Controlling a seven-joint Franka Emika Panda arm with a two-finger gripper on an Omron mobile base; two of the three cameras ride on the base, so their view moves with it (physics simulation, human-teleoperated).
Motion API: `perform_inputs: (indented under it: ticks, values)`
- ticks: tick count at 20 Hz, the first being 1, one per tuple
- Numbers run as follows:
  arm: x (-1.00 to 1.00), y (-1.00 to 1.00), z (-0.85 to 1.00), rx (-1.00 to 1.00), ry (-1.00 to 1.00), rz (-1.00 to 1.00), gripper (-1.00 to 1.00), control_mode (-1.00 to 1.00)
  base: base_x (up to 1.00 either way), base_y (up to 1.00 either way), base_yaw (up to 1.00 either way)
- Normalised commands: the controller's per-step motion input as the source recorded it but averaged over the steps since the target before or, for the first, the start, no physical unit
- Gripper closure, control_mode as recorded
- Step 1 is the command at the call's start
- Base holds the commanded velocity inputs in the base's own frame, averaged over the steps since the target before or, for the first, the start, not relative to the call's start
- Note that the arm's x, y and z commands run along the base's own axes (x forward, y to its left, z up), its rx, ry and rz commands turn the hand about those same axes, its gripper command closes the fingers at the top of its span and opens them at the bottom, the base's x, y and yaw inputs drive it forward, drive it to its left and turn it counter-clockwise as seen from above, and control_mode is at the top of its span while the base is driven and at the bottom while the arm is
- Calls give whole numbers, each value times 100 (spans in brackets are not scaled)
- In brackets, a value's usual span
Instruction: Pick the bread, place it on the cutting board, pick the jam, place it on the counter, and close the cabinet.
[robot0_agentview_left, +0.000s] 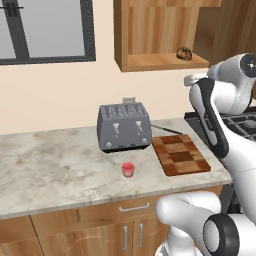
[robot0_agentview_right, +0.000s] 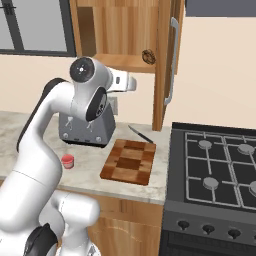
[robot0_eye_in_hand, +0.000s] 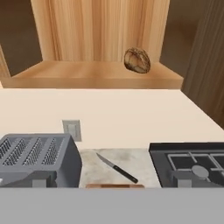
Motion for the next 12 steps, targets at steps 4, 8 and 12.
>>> perform_inputs:
  ticks: [4,8,12]
  values:
    - [0,-4,25,0,0,-2,-100,-100,0,0,0]
    - [4,-7,20,0,0,-1,-100,-100,0,0,0]
    - [16,-6,13,0,0,-1,-100,-100,0,0,0]
